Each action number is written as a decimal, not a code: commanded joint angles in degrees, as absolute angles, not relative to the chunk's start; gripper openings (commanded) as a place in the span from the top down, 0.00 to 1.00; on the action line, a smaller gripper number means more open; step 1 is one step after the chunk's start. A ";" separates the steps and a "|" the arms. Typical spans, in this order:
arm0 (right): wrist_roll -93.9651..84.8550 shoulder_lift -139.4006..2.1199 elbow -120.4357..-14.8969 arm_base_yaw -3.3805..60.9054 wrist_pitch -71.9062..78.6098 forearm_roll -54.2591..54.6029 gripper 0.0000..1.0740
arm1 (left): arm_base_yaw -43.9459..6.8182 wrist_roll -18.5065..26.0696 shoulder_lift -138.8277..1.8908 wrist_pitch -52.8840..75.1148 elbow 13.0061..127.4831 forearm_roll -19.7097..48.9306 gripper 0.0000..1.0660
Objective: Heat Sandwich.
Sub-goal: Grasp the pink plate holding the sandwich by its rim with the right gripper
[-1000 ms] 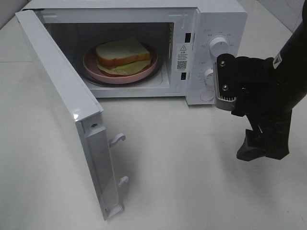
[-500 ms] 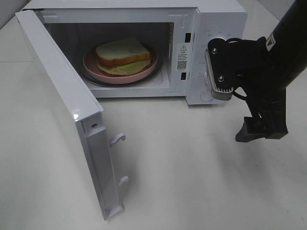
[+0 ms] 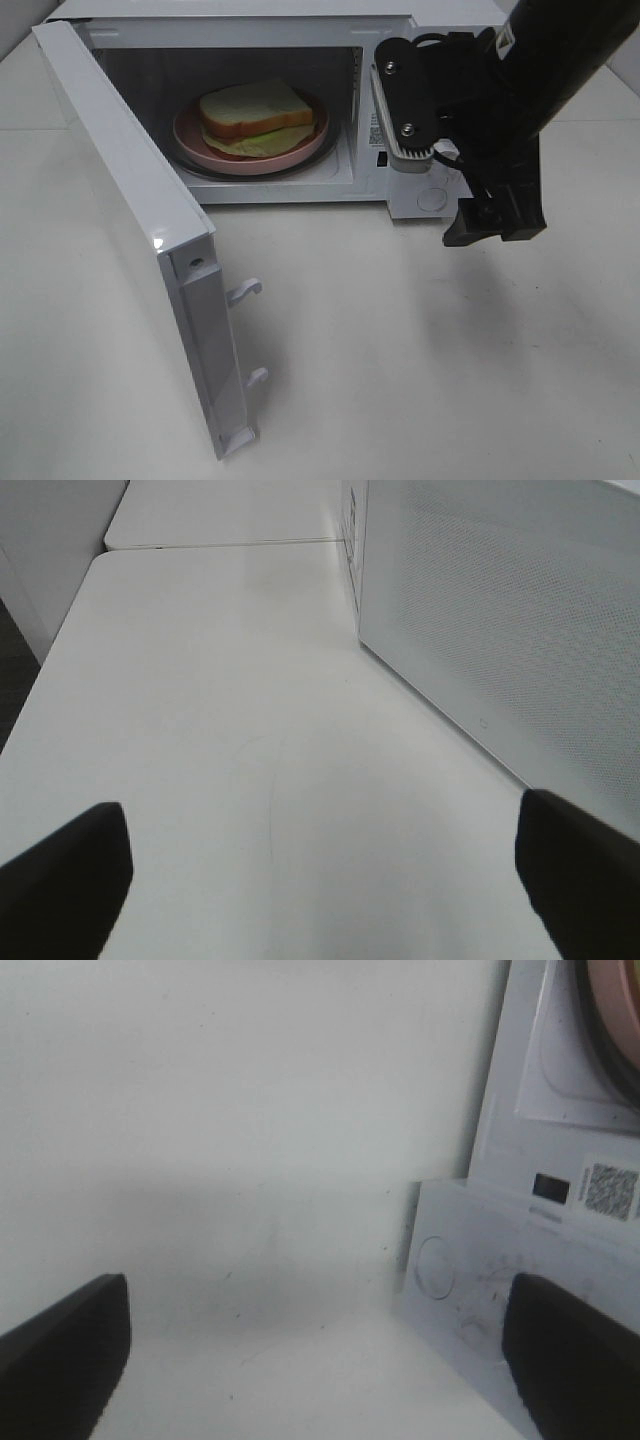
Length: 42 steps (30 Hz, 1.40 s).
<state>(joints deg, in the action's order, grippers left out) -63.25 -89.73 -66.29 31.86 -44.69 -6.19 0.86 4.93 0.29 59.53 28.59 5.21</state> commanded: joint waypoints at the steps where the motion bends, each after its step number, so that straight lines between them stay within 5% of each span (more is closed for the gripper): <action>1: -64.17 -92.02 -69.50 33.29 -43.89 -6.99 0.11 | 0.97 5.04 1.78 59.36 28.42 5.39 0.08; 42: -66.86 -117.97 -90.07 35.47 -31.91 -5.16 0.17 | 0.97 5.04 1.78 59.36 28.42 5.39 0.08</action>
